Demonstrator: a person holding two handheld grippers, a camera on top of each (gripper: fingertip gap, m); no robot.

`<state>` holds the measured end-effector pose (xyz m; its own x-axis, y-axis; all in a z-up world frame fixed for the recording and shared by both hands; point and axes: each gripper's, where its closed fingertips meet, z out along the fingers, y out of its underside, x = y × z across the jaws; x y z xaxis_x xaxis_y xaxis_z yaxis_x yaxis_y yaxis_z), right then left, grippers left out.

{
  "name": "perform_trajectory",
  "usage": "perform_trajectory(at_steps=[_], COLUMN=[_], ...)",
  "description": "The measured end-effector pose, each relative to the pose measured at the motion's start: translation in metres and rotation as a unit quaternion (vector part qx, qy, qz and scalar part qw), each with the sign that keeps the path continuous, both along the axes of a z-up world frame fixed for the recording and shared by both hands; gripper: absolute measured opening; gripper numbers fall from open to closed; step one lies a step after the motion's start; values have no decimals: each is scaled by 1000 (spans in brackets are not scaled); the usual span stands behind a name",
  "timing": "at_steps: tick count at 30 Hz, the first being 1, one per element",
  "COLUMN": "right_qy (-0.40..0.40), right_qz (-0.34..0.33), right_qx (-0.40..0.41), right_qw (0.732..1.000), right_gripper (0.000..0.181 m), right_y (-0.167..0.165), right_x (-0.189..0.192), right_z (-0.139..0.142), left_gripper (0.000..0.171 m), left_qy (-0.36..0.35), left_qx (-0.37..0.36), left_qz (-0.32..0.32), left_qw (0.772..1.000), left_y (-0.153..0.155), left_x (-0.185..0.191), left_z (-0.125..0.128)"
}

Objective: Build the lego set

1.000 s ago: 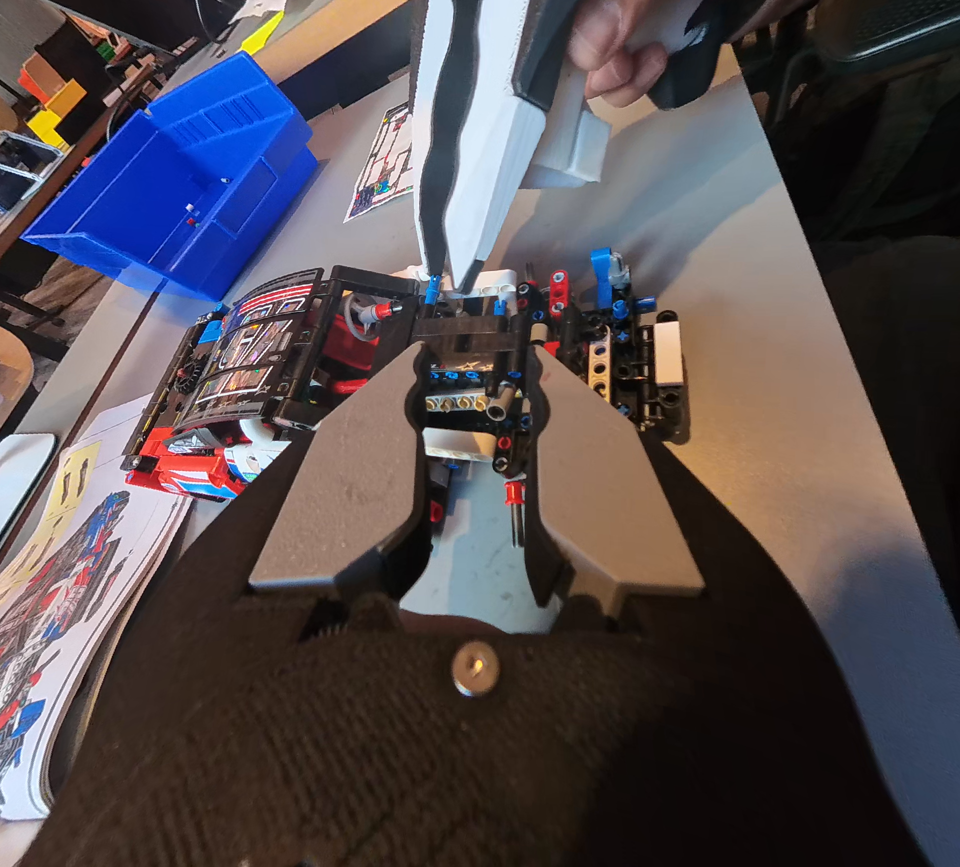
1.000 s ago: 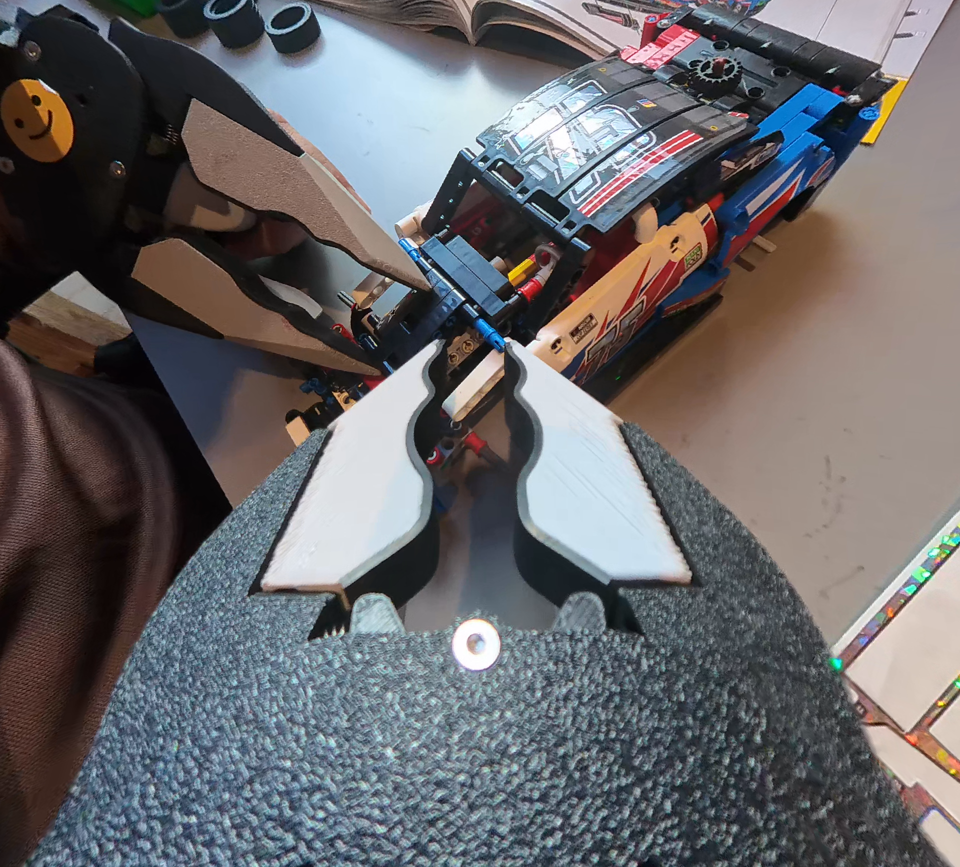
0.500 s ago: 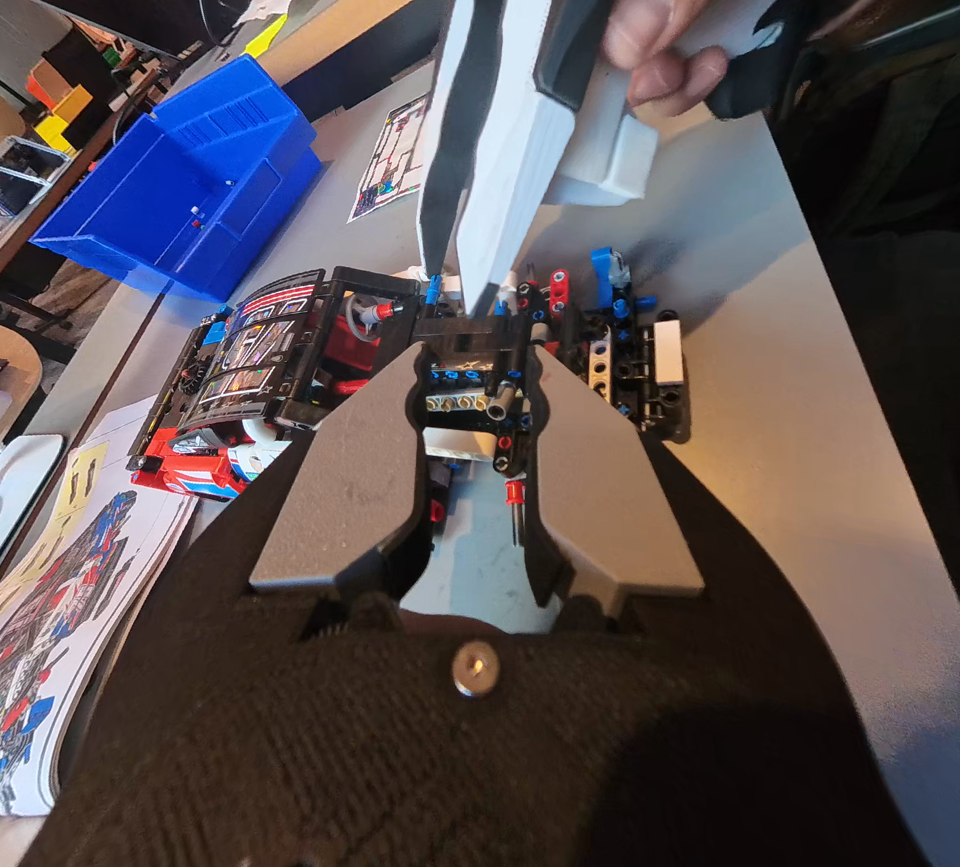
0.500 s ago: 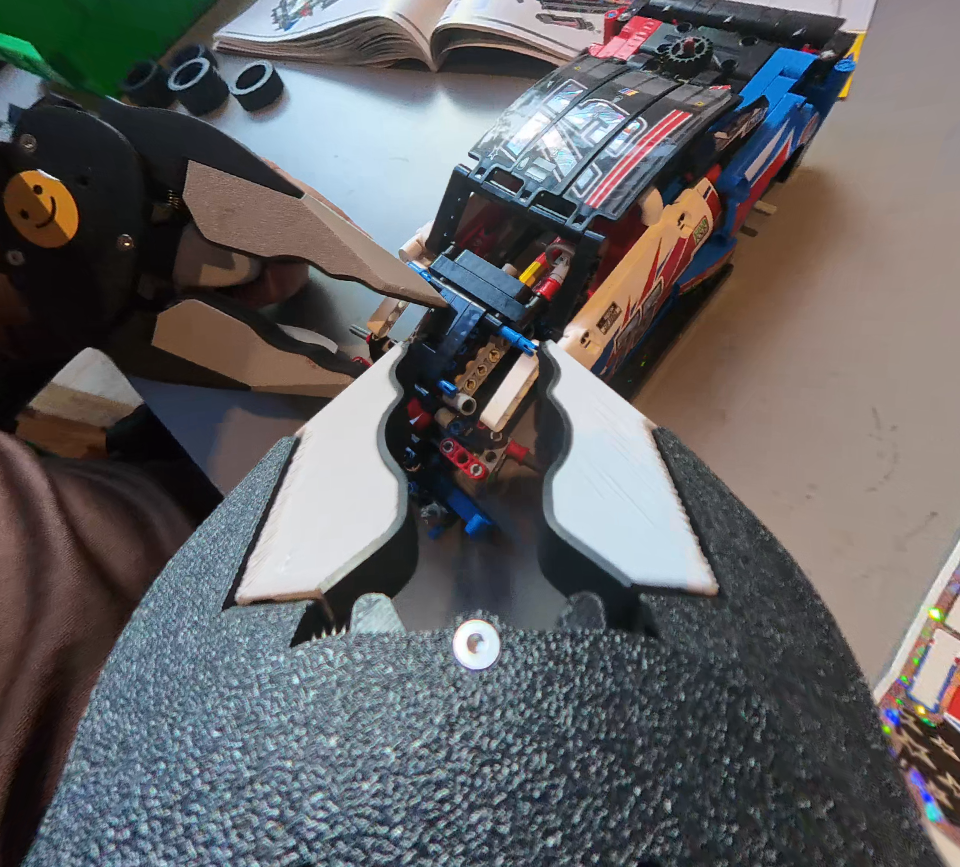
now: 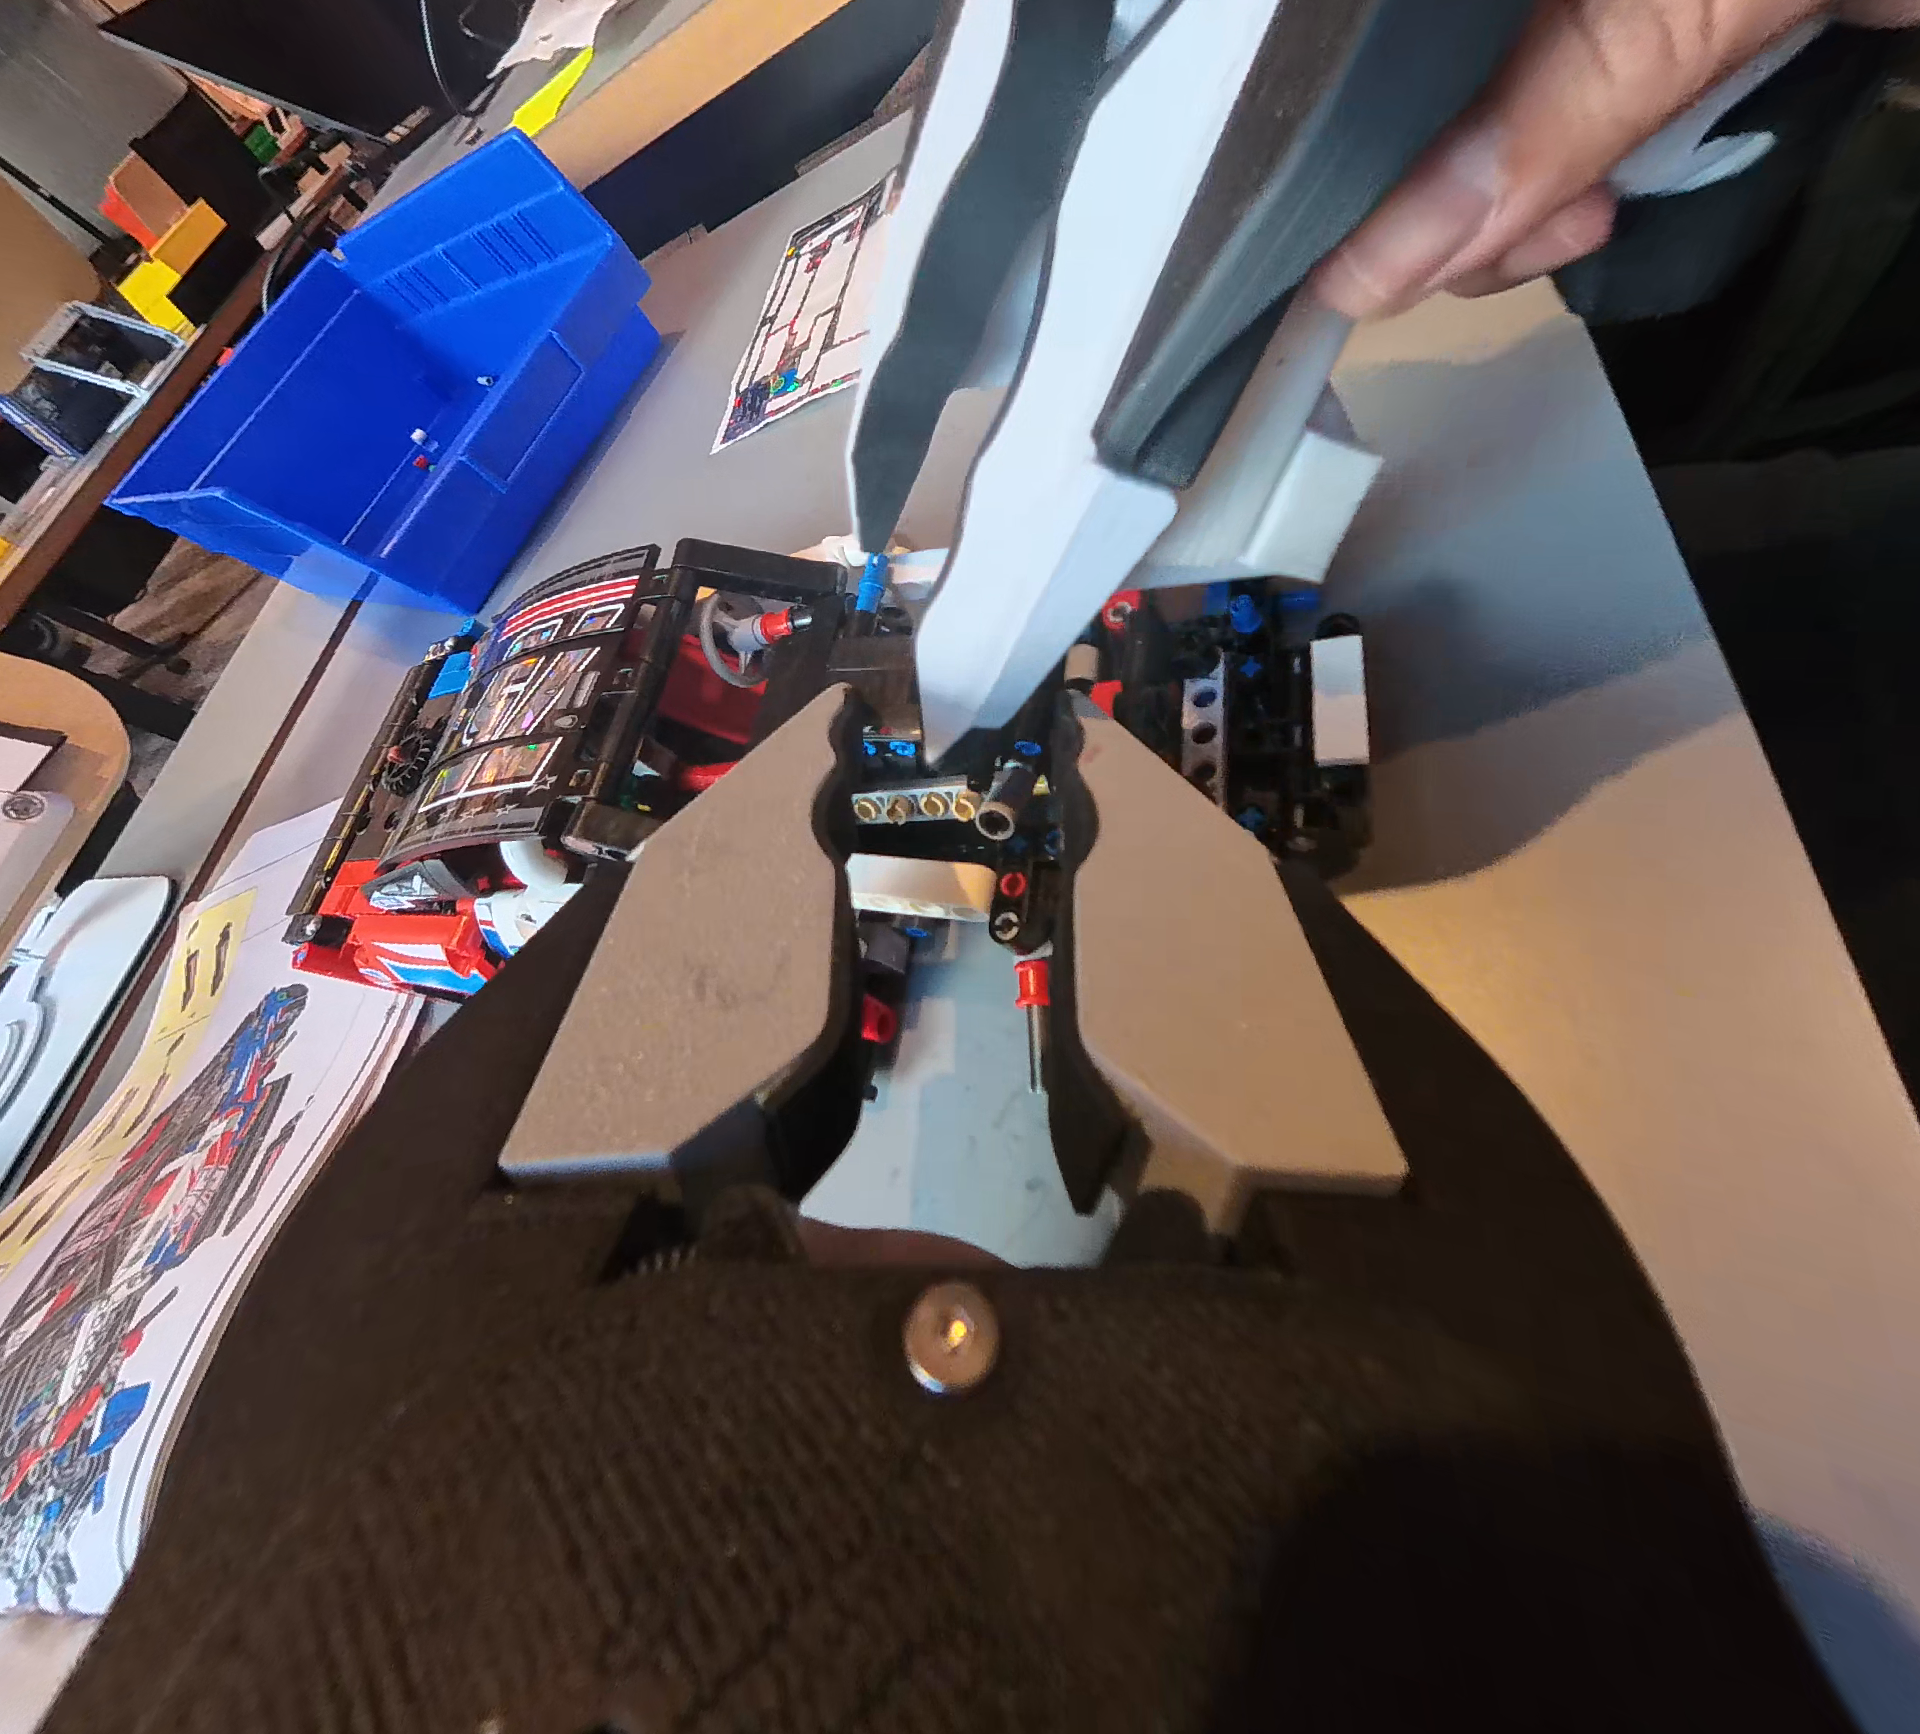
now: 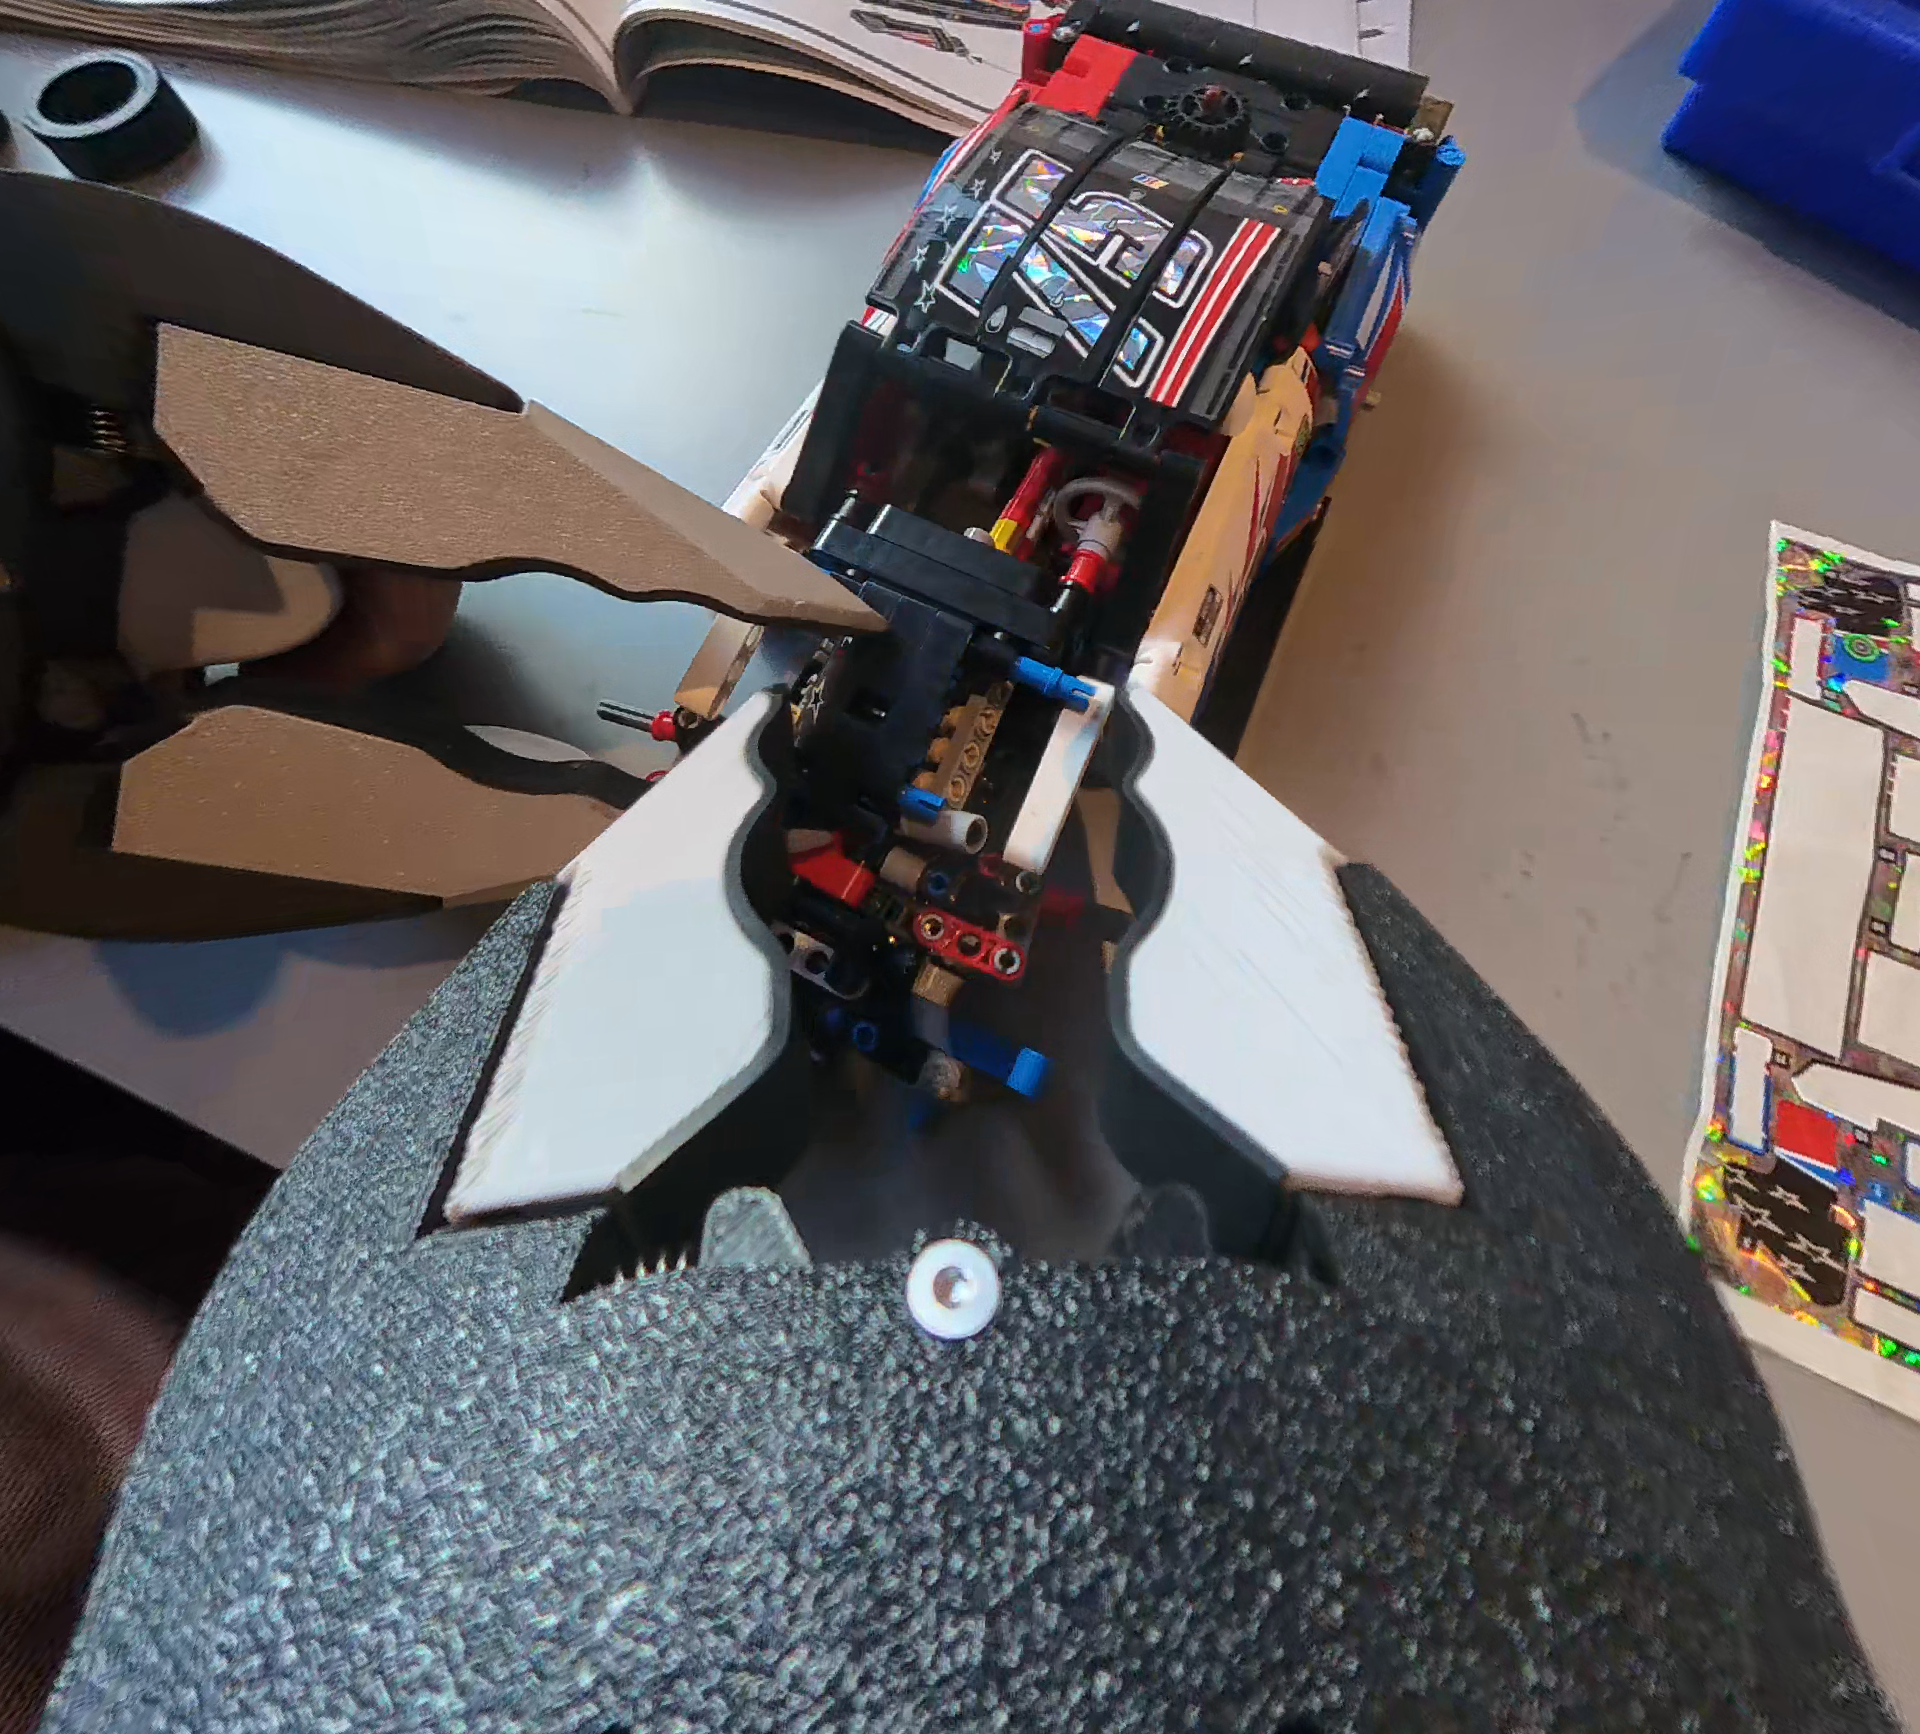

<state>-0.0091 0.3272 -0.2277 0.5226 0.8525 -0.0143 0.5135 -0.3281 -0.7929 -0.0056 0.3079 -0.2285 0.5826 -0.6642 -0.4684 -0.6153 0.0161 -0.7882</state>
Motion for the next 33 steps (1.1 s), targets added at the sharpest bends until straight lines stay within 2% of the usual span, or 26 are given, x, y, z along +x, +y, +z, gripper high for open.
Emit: perform_trajectory(at_steps=[10, 25, 33], right_qy=[-4, -7, 20], right_qz=[-25, -22, -9], right_qx=[24, 55, 52], right_qw=[999, 998, 998], right_gripper=[61, 61, 61], right_y=[3, 4, -3], right_x=[-3, -5, 8], right_z=[-3, -1, 1], left_gripper=[32, 30, 52], left_qy=[1, 4, -9], left_qx=[1, 0, -24], left_qz=[5, 10, 17], left_qw=[1000, 1000, 1000], left_y=[2, 0, -8], left_x=[-1, -2, -15], left_z=[0, 0, 10])
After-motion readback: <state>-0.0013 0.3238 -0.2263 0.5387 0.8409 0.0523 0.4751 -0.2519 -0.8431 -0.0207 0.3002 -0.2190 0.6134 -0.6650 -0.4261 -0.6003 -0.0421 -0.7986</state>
